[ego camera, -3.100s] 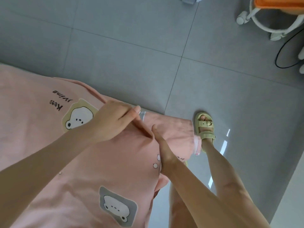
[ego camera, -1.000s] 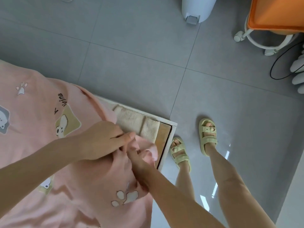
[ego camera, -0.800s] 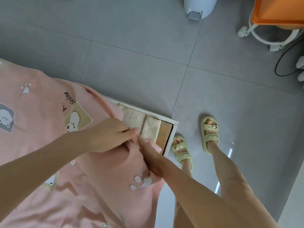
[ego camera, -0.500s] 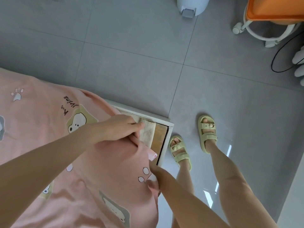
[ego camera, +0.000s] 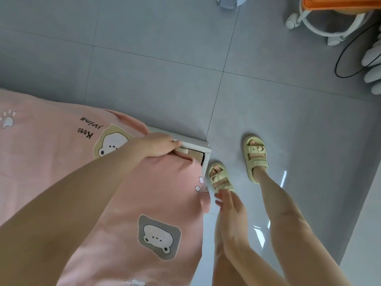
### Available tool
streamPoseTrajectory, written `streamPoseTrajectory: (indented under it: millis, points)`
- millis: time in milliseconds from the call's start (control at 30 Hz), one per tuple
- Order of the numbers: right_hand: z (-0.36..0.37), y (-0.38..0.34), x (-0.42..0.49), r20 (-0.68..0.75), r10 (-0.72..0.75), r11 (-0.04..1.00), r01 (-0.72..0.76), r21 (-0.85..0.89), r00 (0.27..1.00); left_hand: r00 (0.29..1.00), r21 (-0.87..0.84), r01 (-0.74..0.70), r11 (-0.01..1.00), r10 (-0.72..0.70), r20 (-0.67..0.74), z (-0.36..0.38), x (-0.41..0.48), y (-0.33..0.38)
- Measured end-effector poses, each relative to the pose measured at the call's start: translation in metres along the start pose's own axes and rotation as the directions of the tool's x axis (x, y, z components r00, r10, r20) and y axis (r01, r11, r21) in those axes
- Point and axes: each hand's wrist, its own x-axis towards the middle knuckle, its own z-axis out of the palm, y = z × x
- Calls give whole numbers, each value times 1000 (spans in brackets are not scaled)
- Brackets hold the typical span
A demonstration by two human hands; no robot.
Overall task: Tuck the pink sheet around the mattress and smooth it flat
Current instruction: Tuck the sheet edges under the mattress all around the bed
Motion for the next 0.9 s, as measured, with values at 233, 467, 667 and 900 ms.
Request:
streamPoseTrajectory:
  millis: [233,467,667,900]
  points:
    - [18,-19,-5,436,171,936,-283,208,884,992,-9,-41,999,39,-121,8,0,-6]
    - [32,-11,11,349,122,991,-95,-92,929,991,-96,-79,992,68,-113,6,-9,-18]
    - [63,-14,21,537,257,896,-406,178,803,975,-215,-179,960,145,-166,1,-24,-28]
    - [49,-28,66,441,169,932,-289,221,881,775,237,-104,966,229,-589,-12,-12,-47]
